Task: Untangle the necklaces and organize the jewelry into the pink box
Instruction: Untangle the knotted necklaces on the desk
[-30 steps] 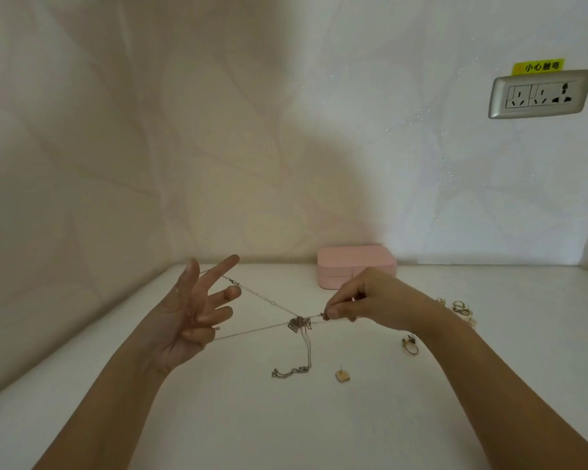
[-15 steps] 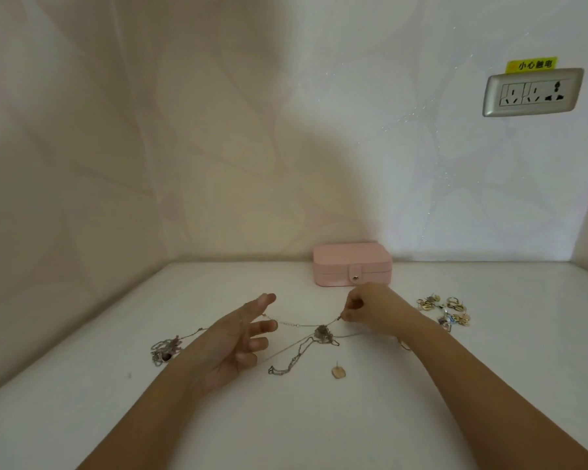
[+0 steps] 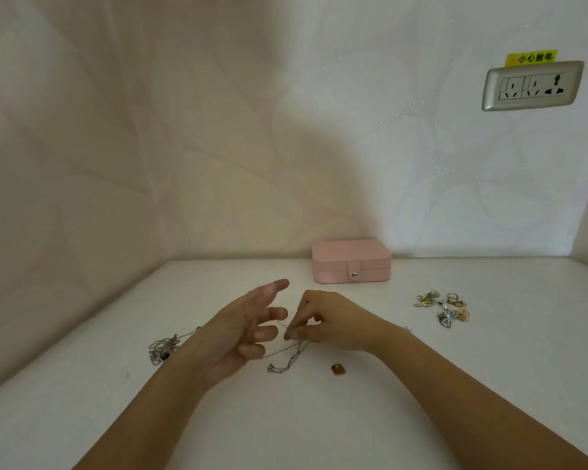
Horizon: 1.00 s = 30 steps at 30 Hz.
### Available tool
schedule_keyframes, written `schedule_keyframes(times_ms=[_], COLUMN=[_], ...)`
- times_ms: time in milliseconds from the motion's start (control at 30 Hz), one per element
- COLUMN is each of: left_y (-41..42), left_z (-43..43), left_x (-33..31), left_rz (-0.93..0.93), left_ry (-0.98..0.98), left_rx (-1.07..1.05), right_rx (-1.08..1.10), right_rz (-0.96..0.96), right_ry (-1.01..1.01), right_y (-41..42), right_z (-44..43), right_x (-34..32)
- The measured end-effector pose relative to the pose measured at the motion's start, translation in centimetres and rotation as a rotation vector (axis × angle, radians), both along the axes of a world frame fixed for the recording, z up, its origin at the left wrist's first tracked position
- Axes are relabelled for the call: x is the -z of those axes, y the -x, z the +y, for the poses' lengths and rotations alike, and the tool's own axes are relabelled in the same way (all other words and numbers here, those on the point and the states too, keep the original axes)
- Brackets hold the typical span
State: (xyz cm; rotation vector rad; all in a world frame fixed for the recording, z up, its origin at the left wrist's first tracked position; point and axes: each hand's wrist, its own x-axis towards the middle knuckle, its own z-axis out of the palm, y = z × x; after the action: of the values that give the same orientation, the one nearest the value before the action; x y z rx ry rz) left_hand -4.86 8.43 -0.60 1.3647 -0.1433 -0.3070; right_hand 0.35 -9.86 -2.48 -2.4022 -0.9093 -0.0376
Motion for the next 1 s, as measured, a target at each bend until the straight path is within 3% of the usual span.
schedule_keyframes(times_ms=[267,400,600,1000], left_y=[0.8,1.0,1.5,1.3], left_z=[-0.3,-1.1,-2.5,-1.8], left_x=[-0.9,-0.7,-0.1,-0.6], left_rz=[-0.056,-0.024,-0.008,0.007], left_ry=[0.016,0.051,0.092,0.164], left_rx=[0.041,0.053,0.086,-0.012], right_rx=[0.181,0.306,0.438,0.297], right_rz=[0.055,0.081,-0.013,0.283], right_ry=[0.14,0.012,0.033,-0.031], right_y=[-0.8,-1.4,-1.7,-1.1], right_z=[-1.7,-2.4,-2.1,-3.4], right_x=[-0.3,-0.4,0.0,-1.5])
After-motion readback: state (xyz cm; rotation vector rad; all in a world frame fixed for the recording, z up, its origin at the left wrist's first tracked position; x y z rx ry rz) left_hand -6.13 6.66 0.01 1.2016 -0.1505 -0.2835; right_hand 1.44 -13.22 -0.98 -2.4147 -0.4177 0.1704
